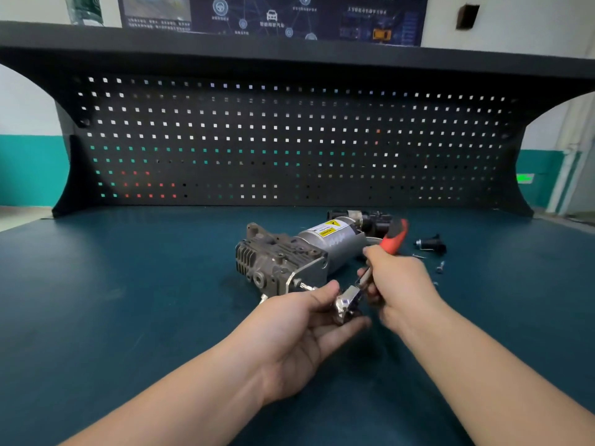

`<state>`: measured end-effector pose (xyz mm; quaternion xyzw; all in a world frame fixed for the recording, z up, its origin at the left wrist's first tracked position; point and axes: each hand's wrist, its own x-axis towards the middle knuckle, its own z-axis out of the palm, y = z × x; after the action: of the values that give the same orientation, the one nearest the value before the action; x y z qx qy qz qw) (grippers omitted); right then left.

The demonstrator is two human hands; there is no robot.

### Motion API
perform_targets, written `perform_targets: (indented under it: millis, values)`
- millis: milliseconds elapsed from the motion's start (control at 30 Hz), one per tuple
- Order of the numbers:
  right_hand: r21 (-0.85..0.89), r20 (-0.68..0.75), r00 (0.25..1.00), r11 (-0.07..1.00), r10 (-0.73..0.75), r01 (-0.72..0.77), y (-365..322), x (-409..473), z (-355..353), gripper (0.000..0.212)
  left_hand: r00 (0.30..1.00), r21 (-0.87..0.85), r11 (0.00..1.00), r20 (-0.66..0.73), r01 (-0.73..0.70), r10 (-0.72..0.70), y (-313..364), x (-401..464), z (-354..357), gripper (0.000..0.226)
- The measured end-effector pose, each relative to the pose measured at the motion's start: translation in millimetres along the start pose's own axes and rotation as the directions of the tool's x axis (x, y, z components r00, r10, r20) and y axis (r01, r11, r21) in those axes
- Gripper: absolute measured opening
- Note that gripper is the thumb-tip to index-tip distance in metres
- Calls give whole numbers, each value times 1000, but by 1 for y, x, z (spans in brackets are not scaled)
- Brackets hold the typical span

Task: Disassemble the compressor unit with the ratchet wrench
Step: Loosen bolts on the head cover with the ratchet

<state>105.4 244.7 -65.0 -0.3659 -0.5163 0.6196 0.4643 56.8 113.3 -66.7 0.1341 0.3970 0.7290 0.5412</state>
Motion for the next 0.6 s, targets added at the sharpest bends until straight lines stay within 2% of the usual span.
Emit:
perform_targets:
  millis: [33,100,133,200,267,300,333,367,433,500,533,567,600]
  values:
    - [-11,4,999,999,-33,33,1,0,0,24,1000,-4,1000,-7,-2,1,0,0,0,12]
    - [-97,25,951,946,-310,311,-3,-6,0,27,1000,-4,1000,-24,-8,8,0,1,0,13]
    - [-130,48,879,870,-474,476,-8,-10,0,28,999,-3,1000,-30,-14,14,0,0,0,15]
    - [-106,118,679,671,-725,734,-16,-22,-1,26,999,4,1000,-37,-23,23,-1,0,0,21]
    - [-24,196,498,504,-845,864,-16,-33,-1,21,999,17,1000,-42,-16,17,-1,-1,-2,30]
    - [-3,218,449,459,-866,888,-15,-36,0,20,999,18,1000,-42,-14,15,-1,0,-3,31]
    - [5,222,443,455,-869,890,-14,-37,0,21,999,17,1000,-39,-11,12,-1,-1,-3,31]
    - [-7,203,490,499,-848,867,-14,-35,1,22,999,19,1000,-33,-7,8,0,0,-4,30]
    - [-106,123,695,687,-708,719,-14,-24,1,26,1000,19,1000,-23,-3,3,1,-1,-3,24]
    - [-182,53,913,895,-405,407,-10,-9,-1,26,1000,15,1000,-9,3,-2,2,-1,-1,17]
    - [-150,51,977,965,-209,214,-6,-3,-2,25,1000,14,1000,-2,8,-8,2,-1,-1,15]
    - [-110,63,996,992,-58,64,-3,0,-3,23,1000,11,1000,3,15,-15,2,-1,-1,15]
    - [-94,72,997,996,9,-3,-1,1,-3,23,1000,7,1000,2,20,-20,2,-1,-1,15]
